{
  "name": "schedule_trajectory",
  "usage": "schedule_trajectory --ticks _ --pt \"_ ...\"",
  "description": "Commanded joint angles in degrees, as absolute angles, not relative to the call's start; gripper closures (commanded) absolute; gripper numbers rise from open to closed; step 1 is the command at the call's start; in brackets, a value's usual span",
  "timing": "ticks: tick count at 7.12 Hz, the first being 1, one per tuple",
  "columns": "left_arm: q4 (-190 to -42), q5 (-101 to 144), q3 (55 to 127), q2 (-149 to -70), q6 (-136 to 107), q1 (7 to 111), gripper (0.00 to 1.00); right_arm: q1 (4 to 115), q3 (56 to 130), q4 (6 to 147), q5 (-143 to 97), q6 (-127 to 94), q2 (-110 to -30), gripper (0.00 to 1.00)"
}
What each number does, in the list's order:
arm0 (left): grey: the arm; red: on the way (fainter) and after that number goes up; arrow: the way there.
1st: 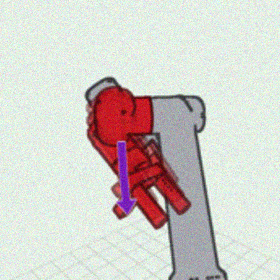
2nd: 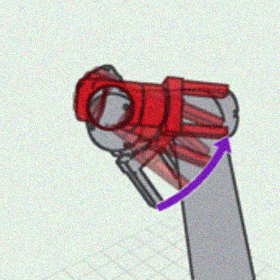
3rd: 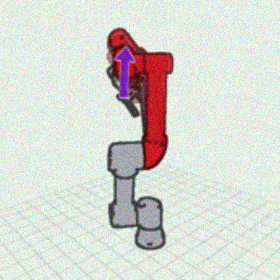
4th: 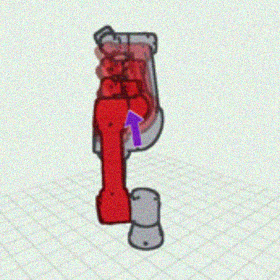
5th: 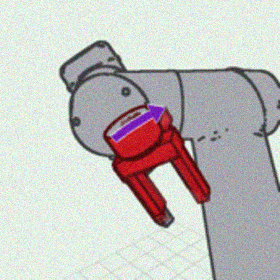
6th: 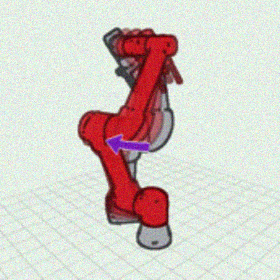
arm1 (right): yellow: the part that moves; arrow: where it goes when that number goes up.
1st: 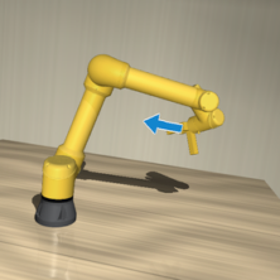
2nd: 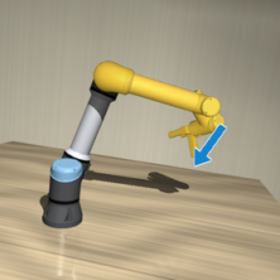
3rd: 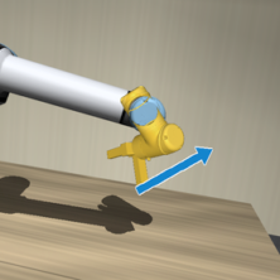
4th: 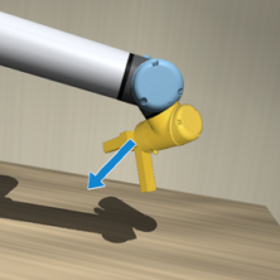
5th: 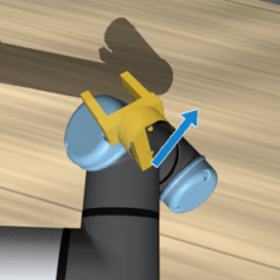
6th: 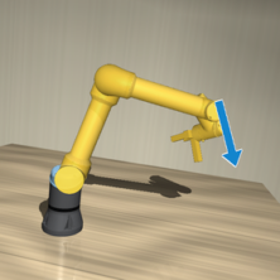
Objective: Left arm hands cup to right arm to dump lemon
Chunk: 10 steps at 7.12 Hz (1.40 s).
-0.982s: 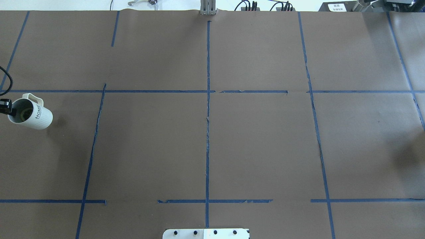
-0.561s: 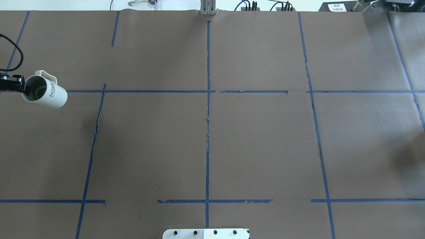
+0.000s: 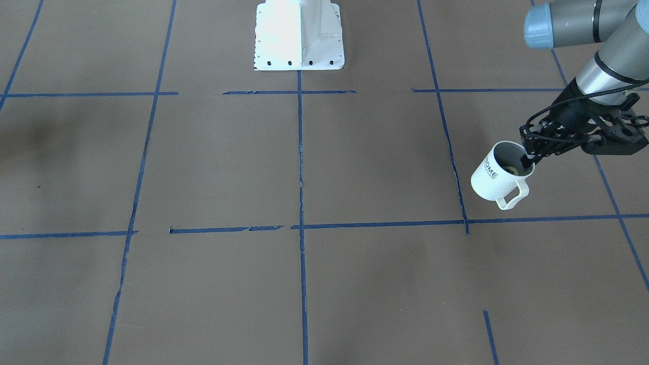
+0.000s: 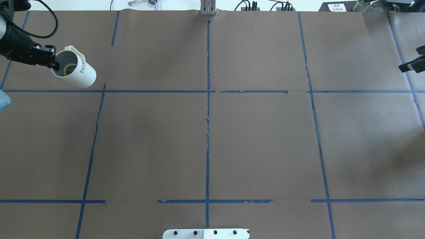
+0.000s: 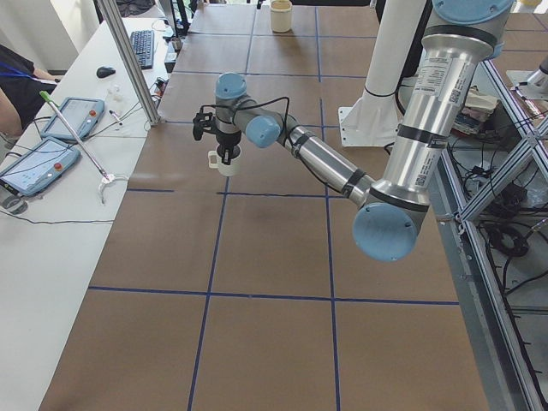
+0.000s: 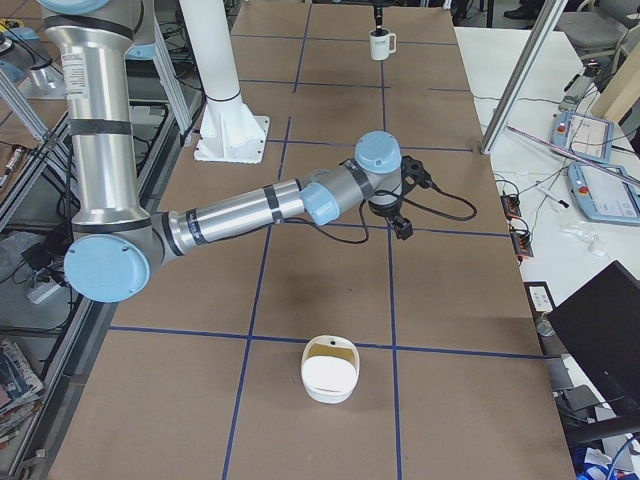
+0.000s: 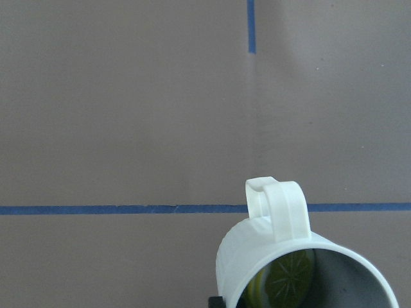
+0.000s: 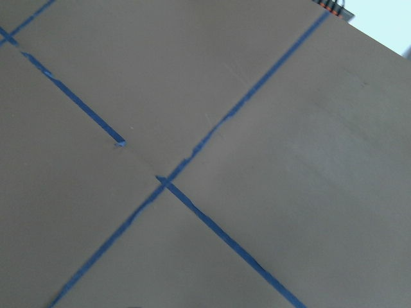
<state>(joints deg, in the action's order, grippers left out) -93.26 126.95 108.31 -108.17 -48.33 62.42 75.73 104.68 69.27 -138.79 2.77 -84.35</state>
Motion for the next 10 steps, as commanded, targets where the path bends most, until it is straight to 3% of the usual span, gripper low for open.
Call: schedule_trajectory --ticks 1,5,8,10 --pt "-90.9 126.8 107.5 -115.5 -61.2 57.5 1.0 69.8 102.1 53.0 -135.1 -6.4 -82.3 0.01" --pt "-90.9 126.4 104.2 -125.0 -82.7 51.5 1.0 45.1 98.4 21.9 -101.5 -22.1 -79.8 0.01" --pt "-90.9 123.7 100.4 -131.3 -93.9 48.1 1.0 23.0 92.9 19.3 -69.0 -22.2 -66.0 0.01" --pt "-91.0 123.7 99.9 -132.3 -95.2 46.5 1.0 18.4 92.1 18.7 -62.1 -22.2 -63.2 0.01"
